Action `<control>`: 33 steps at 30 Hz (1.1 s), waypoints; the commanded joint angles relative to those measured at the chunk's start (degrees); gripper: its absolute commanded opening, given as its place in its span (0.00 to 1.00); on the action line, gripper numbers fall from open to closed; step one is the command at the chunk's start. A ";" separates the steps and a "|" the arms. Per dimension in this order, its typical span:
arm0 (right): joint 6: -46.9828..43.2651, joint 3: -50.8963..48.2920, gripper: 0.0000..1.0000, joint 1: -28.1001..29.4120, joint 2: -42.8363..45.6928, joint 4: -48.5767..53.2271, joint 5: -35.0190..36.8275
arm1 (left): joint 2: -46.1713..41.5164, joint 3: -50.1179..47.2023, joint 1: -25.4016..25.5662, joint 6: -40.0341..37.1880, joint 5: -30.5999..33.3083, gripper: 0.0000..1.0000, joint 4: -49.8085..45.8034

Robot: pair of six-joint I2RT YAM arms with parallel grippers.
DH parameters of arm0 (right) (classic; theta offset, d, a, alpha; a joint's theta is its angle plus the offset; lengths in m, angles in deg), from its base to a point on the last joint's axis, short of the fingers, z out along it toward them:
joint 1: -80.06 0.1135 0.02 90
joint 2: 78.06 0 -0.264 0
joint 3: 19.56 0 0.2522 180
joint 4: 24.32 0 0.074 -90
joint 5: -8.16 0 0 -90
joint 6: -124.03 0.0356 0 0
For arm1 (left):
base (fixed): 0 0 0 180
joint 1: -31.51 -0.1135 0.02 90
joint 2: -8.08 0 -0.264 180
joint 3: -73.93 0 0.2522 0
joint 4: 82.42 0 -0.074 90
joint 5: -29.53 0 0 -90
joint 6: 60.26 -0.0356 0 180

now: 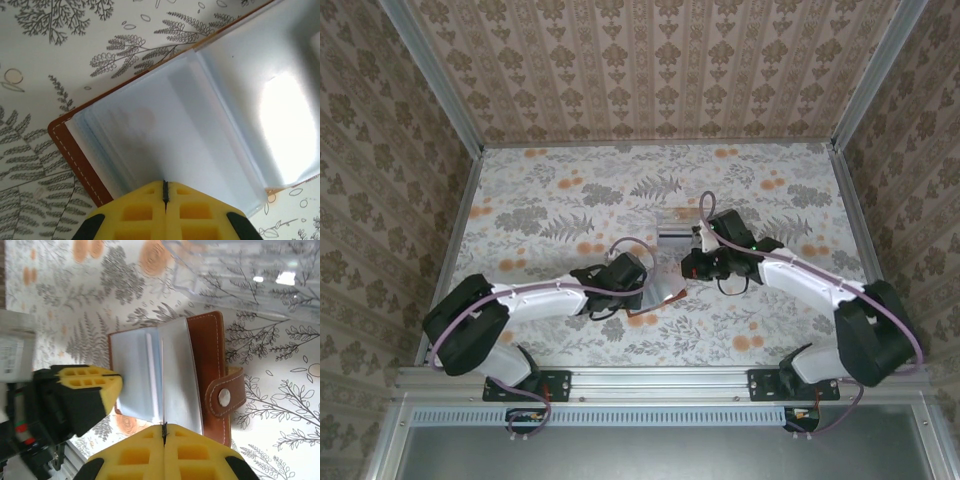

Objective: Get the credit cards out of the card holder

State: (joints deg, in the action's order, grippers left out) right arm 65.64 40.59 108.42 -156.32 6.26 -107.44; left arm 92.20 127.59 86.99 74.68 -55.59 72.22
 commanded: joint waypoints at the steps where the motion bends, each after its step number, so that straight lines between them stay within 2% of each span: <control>1: -0.89 1.31 0.00 1.35 3.53 4.75 2.08 | -4.36 -0.88 0.31 -0.65 -0.18 0.09 -2.80; 3: -0.87 1.77 0.00 2.32 5.18 5.02 2.71 | -7.71 -0.96 0.17 0.03 0.51 0.20 -2.99; 7: 1.32 0.76 0.00 3.53 8.97 1.48 3.83 | -16.67 -3.84 -0.09 2.75 1.38 0.32 0.22; 10: 4.54 -0.22 0.00 3.81 11.88 -3.63 3.68 | -25.06 -7.53 -0.36 5.52 2.37 0.52 4.68; 14: 9.05 -1.32 0.00 3.76 14.29 -11.08 2.14 | -35.64 -13.11 -1.43 7.38 0.84 0.55 13.08; 18: 14.34 -2.31 0.00 3.90 14.80 -19.20 -1.47 | -41.34 -16.69 -2.03 8.73 -1.78 0.51 20.95; 25: 21.22 -3.57 0.00 3.98 14.01 -29.45 -5.67 | -40.34 -16.86 -2.14 9.39 -5.65 0.48 28.88; 33: 24.00 -4.64 0.00 4.07 12.99 -34.02 -8.56 | -36.44 -13.13 -2.37 8.27 -7.05 0.45 29.60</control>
State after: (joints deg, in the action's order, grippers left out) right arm 87.26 36.83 112.02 -142.81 -23.40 -113.04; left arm 54.97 111.72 85.03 83.10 -60.81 98.51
